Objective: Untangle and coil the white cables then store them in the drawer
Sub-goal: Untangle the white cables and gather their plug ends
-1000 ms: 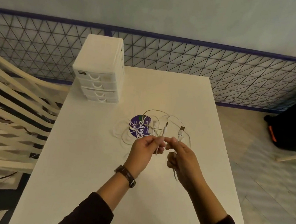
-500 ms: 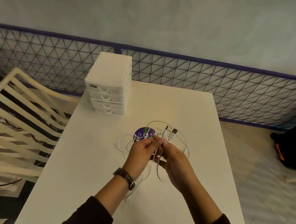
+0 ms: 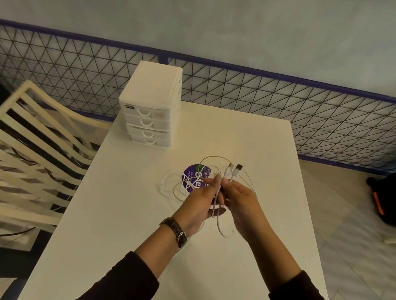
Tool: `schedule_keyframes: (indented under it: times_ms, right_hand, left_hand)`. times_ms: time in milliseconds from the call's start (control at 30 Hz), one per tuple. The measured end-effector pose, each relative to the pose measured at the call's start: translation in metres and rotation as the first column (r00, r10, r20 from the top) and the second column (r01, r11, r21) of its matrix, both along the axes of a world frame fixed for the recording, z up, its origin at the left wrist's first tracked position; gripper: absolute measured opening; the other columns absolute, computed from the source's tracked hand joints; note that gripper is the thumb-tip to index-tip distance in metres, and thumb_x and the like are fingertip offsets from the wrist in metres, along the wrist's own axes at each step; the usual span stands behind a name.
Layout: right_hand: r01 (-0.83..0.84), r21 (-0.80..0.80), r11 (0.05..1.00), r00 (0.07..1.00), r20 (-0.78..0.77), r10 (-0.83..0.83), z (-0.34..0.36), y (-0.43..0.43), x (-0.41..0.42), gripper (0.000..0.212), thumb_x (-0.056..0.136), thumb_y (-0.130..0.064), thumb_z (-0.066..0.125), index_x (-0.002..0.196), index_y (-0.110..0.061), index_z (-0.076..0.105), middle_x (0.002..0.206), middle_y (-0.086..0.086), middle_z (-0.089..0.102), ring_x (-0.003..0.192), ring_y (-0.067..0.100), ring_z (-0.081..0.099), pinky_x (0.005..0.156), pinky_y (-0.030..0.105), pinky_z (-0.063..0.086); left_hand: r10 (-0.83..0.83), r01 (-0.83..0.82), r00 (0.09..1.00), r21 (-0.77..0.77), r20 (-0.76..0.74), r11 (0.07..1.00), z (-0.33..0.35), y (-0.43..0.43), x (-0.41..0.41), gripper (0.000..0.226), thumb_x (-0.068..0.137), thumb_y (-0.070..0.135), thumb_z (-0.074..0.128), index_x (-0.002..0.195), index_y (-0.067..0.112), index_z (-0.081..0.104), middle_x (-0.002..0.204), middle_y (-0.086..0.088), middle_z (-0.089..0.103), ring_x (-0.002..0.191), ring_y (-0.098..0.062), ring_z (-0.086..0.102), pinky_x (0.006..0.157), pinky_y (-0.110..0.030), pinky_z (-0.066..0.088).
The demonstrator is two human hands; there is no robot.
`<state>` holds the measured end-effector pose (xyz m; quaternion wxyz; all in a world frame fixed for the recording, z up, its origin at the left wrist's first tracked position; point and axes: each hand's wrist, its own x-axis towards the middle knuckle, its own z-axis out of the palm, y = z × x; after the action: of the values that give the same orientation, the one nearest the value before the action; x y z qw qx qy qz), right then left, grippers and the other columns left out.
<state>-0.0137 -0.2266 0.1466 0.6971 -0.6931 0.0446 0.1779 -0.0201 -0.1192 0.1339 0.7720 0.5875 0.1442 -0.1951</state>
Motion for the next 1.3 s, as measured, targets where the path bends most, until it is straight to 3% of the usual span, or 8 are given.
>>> schedule_keyframes:
  times_ms: [167,333,500,700,800,900,1033,1300]
  right_hand:
    - [0.181,0.293,0.939,0.983,-0.071,-0.167,0.024,-0.025,0.035,0.033,0.101,-0.023,0.026,0.079,-0.011,0.048,0.053,0.002,0.062,0.058,0.023,0.067,0.056,0.029,0.056]
    - [0.208,0.186,0.960,0.976,0.020,-0.215,0.037,-0.065,0.050,0.031,0.102,-0.024,0.027,0.080,-0.013,0.046,0.045,-0.008,0.035,0.037,0.010,0.037,0.048,0.026,0.050]
    - [0.409,0.228,0.884,0.911,-0.040,-0.411,0.046,-0.129,0.057,0.032,0.101,-0.027,0.028,0.074,-0.018,0.043,0.042,-0.010,0.025,0.033,0.004,0.020,0.035,0.014,0.023]
    - [0.441,-0.088,0.893,0.897,0.001,-0.443,0.026,-0.161,0.033,0.031,0.101,-0.023,0.031,0.078,-0.014,0.048,0.043,-0.009,0.028,0.035,0.005,0.020,0.038,0.021,0.018]
    - [0.496,-0.233,0.837,0.865,0.048,-0.499,0.022,-0.169,0.027,0.032,0.101,-0.022,0.032,0.077,-0.013,0.051,0.047,-0.005,0.031,0.037,0.009,0.024,0.037,0.019,0.021]
    - [0.488,-0.574,0.658,0.867,0.236,-0.438,0.020,-0.182,0.023,0.030,0.100,-0.019,0.035,0.085,-0.006,0.059,0.056,0.005,0.041,0.045,0.019,0.033,0.046,0.024,0.029]
    - [0.357,-0.746,0.563,0.934,0.283,-0.218,0.006,-0.164,0.015,0.025,0.096,-0.009,0.042,0.084,-0.004,0.063,0.059,-0.003,0.045,0.052,0.017,0.040,0.053,0.030,0.030]
    - [0.239,-0.615,0.752,0.934,0.357,-0.006,0.000,-0.081,0.011,0.029,0.099,-0.027,0.037,0.082,-0.017,0.058,0.062,-0.002,0.055,0.051,0.013,0.046,0.054,0.030,0.038]
  left_hand:
    - [-0.174,0.161,0.979,0.121,0.104,0.979,-0.008,0.015,0.003,0.046,0.089,0.042,0.051,0.050,0.018,0.042,0.051,0.011,0.054,0.065,-0.011,0.049,0.075,-0.028,0.038]
    - [-0.218,0.183,0.972,0.291,0.091,0.939,-0.023,0.039,0.017,0.044,0.091,0.035,0.055,0.059,0.005,0.053,0.055,0.010,0.056,0.056,0.006,0.052,0.074,-0.024,0.036]
    - [-0.137,0.124,0.991,0.391,0.005,0.912,-0.043,0.079,0.027,0.065,0.047,0.085,0.057,0.048,0.020,0.059,0.066,0.007,0.066,0.083,-0.016,0.059,0.087,-0.035,0.037]
    - [-0.178,0.174,0.984,0.367,-0.022,0.914,-0.043,0.093,0.049,0.045,0.059,0.056,0.069,0.061,0.014,0.055,0.070,0.009,0.066,0.085,-0.009,0.055,0.092,-0.033,0.030]
    - [-0.231,0.221,0.972,0.499,-0.043,0.838,-0.042,0.106,0.062,0.042,0.071,0.049,0.073,0.059,0.019,0.046,0.065,0.004,0.049,0.074,-0.013,0.046,0.072,-0.027,0.032]
    - [-0.224,0.204,0.974,0.624,-0.048,0.755,-0.045,0.128,0.070,0.038,0.082,0.043,0.065,0.060,0.019,0.046,0.064,0.002,0.043,0.065,-0.014,0.040,0.060,-0.025,0.030]
    - [-0.085,0.091,0.996,0.587,-0.038,0.805,-0.045,0.132,0.076,0.038,0.091,0.041,0.053,0.065,0.014,0.051,0.077,-0.002,0.057,0.081,-0.017,0.056,0.088,-0.033,0.037]
    - [-0.258,0.139,0.949,0.493,0.182,0.859,0.013,0.058,0.081,0.038,0.098,0.023,0.039,0.061,0.015,0.040,0.061,-0.002,0.044,0.046,-0.008,0.049,0.065,-0.027,0.039]
